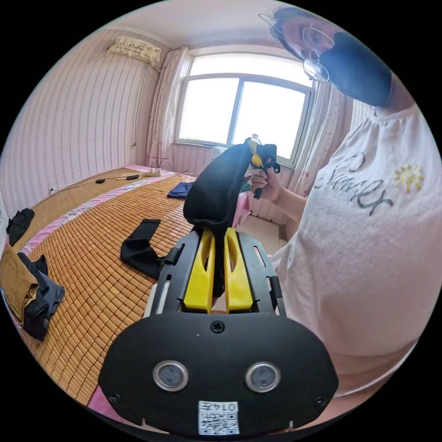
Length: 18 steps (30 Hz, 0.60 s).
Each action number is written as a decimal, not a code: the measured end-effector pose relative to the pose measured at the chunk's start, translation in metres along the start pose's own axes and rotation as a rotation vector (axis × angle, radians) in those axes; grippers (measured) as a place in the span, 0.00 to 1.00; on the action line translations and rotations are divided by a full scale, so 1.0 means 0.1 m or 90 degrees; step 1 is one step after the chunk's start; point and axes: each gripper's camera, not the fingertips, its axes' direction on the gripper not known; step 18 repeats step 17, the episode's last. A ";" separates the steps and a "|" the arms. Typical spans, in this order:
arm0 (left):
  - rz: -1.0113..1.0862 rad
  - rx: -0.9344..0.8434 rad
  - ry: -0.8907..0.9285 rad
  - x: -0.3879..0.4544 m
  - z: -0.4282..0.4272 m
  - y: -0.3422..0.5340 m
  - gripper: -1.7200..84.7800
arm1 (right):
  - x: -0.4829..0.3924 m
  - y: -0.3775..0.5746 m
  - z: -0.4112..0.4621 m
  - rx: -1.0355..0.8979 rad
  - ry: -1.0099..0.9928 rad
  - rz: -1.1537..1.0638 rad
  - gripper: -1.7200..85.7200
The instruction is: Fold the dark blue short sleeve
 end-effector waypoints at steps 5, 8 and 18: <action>0.012 0.063 0.058 -0.04 -0.09 -0.07 0.02 | -0.03 -0.14 -0.36 0.026 0.074 0.019 0.03; 0.008 0.096 0.114 -0.10 -0.13 -0.14 0.03 | -0.07 -0.20 -0.50 0.062 0.084 0.024 0.03; -0.090 0.092 0.129 -0.44 0.24 -0.14 0.26 | -0.50 -0.87 -0.35 0.065 -0.039 -0.086 0.03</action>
